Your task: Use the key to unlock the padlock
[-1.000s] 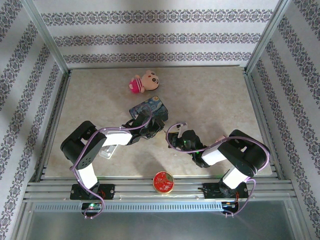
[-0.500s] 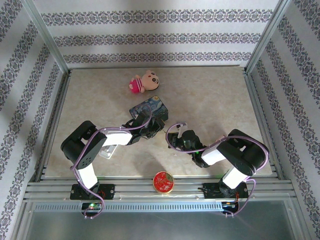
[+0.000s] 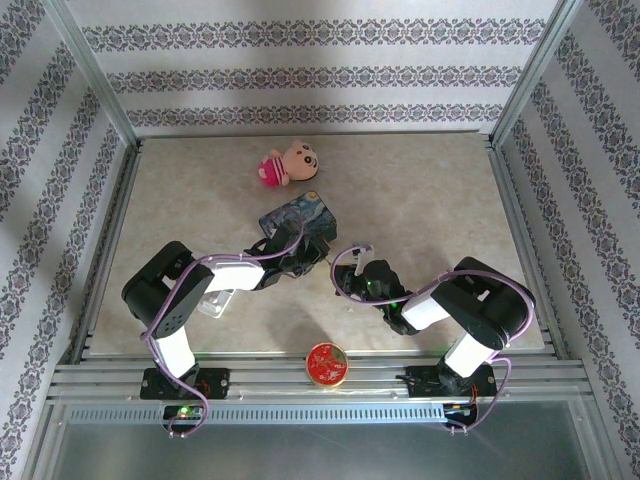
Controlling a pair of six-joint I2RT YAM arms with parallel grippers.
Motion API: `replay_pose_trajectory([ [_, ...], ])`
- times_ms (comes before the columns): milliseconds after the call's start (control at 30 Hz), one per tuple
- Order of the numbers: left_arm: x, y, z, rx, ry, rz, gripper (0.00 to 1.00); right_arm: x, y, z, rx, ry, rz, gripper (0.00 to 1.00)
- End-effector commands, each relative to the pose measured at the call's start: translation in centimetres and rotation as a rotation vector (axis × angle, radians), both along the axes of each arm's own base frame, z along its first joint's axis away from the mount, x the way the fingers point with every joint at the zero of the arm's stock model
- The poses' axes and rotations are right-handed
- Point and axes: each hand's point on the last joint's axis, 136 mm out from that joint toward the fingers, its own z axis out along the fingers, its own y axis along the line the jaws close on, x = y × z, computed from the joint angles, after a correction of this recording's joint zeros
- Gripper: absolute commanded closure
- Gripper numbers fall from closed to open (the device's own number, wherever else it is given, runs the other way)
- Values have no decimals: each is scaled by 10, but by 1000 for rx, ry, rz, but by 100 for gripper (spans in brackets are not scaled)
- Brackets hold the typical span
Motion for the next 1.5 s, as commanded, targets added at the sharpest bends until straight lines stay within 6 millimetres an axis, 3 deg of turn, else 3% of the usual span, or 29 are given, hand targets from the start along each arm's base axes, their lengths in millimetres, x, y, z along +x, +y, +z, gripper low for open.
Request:
replay_pose_trajectory([
  [0,-30,0,-38,-65,228,-8,100,8,5,19,51,-47,-2,100],
  [967,-29,-4,-40,-74,235,-12,100,3,16,13,44,-36,45,100],
  [1000,-29,-4,-40,-74,235,-12,100,9,22,22,57,-57,46,100],
  [1133,-30,-5,-40,-73,237,-15,100,8,26,21,42,-63,49,100],
  [1467,-32,-7,-41,-79,249,-22,100,13,16,26,23,-92,-10,100],
])
